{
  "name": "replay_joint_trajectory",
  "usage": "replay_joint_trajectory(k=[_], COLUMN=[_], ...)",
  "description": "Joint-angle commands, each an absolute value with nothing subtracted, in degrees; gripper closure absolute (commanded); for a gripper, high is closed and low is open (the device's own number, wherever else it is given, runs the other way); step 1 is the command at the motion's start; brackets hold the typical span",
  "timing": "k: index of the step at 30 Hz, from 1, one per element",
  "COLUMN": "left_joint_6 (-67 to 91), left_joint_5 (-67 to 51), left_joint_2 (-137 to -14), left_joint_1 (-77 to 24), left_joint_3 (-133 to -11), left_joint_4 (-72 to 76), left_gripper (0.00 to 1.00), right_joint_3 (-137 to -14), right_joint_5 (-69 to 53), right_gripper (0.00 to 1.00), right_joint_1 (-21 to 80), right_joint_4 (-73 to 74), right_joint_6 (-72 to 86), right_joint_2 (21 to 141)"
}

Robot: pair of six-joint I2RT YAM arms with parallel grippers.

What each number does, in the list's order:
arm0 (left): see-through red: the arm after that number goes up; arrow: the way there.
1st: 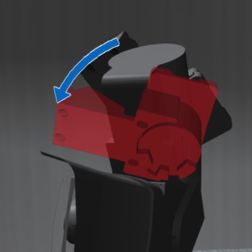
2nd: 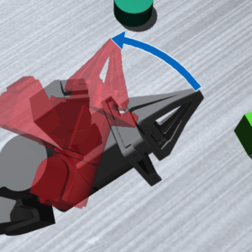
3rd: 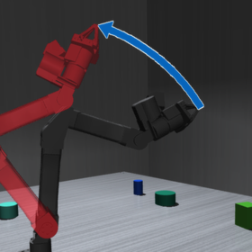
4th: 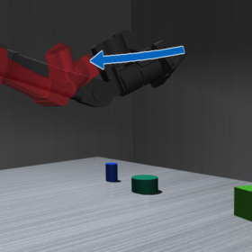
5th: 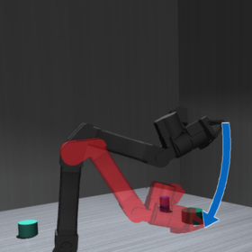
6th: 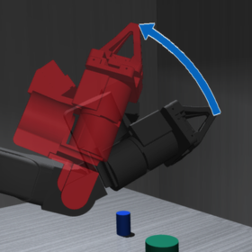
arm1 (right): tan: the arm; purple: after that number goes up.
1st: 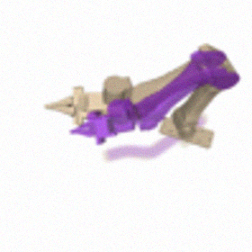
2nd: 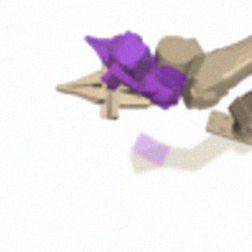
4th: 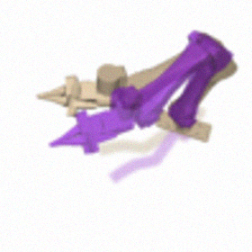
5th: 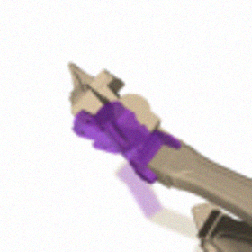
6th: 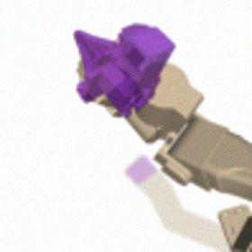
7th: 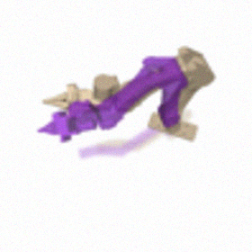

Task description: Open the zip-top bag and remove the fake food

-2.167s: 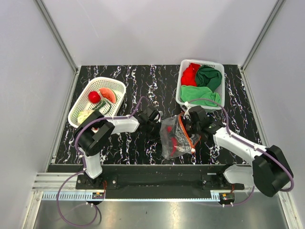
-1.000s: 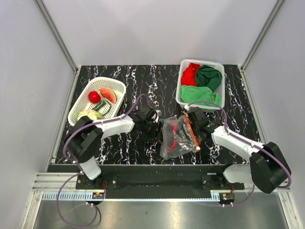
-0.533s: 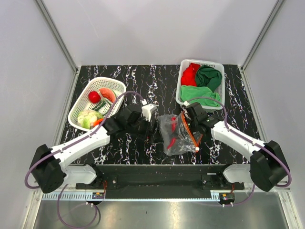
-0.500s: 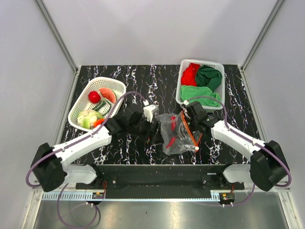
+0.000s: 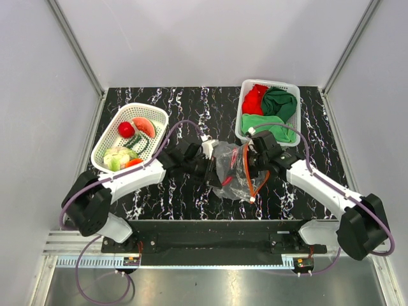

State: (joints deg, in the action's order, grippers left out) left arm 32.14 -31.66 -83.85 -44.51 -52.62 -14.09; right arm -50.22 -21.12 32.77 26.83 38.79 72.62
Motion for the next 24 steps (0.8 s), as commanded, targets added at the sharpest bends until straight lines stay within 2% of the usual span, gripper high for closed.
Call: replay_joint_trajectory(k=[1,2,8,12,20,24], left_joint_6=[30.51,30.06,26.81,24.61,28.12,32.59], left_joint_5=[-30.59,-30.67,-29.8,-32.69,-38.05,-41.57], left_joint_2=[-87.27,-88.06,-89.47,-89.74,-86.66,-85.52], left_joint_1=[-41.66,-41.4,-39.9,-39.81,-39.99,-40.17], left_joint_3=[-56.33,-56.6,-56.33,-57.39,-55.99,-53.18], left_joint_4=[-12.12,-13.52,-17.48,-18.9,-15.3,-11.43], left_gripper=[0.96,1.0,1.0,1.0,1.0,1.0], right_joint_3=[-50.54,-51.06,-52.65,-51.15,-51.33,-49.4], right_joint_5=[-25.32,-24.44,-21.71,-18.81,-17.93,-20.04], right_gripper=[1.0,1.0,1.0,1.0,1.0,0.9], right_joint_1=[33.31,33.31,33.31,33.31,33.31,33.22], right_joint_4=[33.04,34.09,42.44,41.93,37.01,31.21], right_joint_6=[36.66,36.04,32.87,33.92,36.38,39.89], right_joint_2=[67.24,66.19,62.32,60.21,63.63,65.91])
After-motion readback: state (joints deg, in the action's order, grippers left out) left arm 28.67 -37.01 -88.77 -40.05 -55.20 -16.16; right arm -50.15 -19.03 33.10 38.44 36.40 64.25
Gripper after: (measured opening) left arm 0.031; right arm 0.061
